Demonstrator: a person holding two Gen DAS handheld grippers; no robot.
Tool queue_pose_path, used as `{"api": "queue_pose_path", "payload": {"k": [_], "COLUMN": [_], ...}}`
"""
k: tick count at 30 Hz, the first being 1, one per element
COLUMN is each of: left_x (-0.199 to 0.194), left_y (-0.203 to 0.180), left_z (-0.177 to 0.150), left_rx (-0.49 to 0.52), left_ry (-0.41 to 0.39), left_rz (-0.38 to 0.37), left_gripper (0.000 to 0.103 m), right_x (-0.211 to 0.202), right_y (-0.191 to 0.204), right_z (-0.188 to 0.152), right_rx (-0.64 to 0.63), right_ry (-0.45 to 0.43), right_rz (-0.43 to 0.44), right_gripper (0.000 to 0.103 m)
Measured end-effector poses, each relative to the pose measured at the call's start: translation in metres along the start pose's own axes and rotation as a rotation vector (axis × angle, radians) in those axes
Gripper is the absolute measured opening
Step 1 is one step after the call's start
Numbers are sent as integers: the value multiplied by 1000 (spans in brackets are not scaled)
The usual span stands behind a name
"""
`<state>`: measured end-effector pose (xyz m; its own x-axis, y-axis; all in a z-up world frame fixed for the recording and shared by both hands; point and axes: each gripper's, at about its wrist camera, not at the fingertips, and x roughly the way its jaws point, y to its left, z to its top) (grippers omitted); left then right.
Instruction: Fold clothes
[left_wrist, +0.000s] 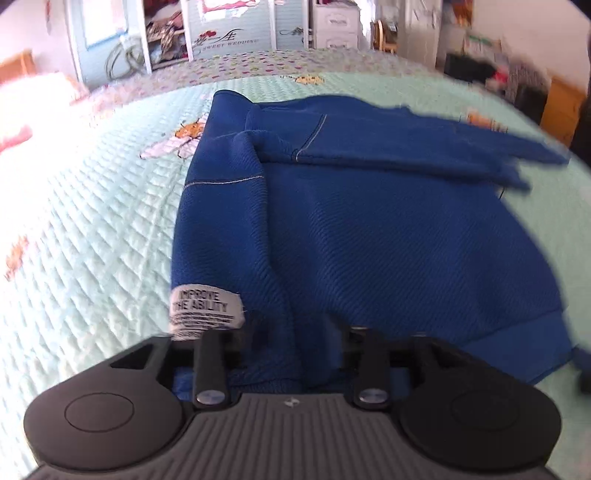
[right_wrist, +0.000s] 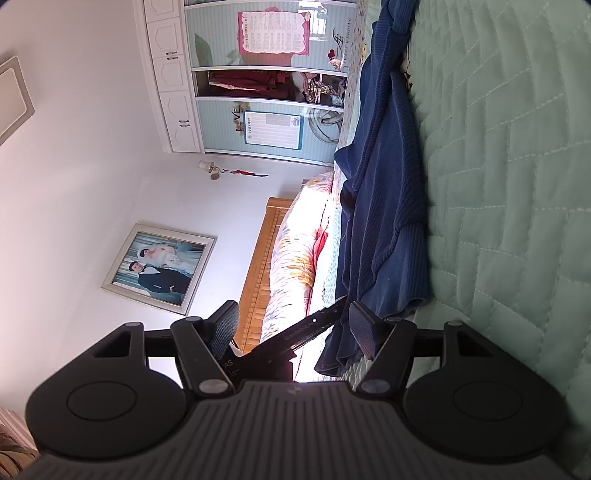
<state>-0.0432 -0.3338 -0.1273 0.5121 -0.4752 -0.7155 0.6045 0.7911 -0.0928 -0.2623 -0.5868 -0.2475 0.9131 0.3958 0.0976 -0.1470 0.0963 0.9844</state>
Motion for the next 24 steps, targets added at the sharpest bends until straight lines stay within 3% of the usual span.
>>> {"api": "queue_pose_path", "payload": {"k": [3,8,10,16,21,24], "left_x": [-4,-18,-28,-51,-16,-7], "left_y": [22,49,49,39,54,58], "left_z": [4,3,3,-11,-25,-25], "left_rx": [-196,-457,-475,-350,-429,-486], "left_ry": [-30,-63,-68,-68,-15,-21], "left_rz": [-125,-253,-269,-215,-236,-247], "left_gripper": [61,58,56,53,52,52], "right_x": [1,1,2,3,4,3], "right_y": [-1,-2,-2,-3,-2,-1], "right_z": [0,-1,-1,-1,-1,-1], "right_rx": [-1,-2,-4,-4,-15,-24], "right_ry": [-1,-2,-3,-4,-2,3], "right_rz": [1,5,7,14,13,7], "right_gripper": [67,67,67,67,67,67]}}
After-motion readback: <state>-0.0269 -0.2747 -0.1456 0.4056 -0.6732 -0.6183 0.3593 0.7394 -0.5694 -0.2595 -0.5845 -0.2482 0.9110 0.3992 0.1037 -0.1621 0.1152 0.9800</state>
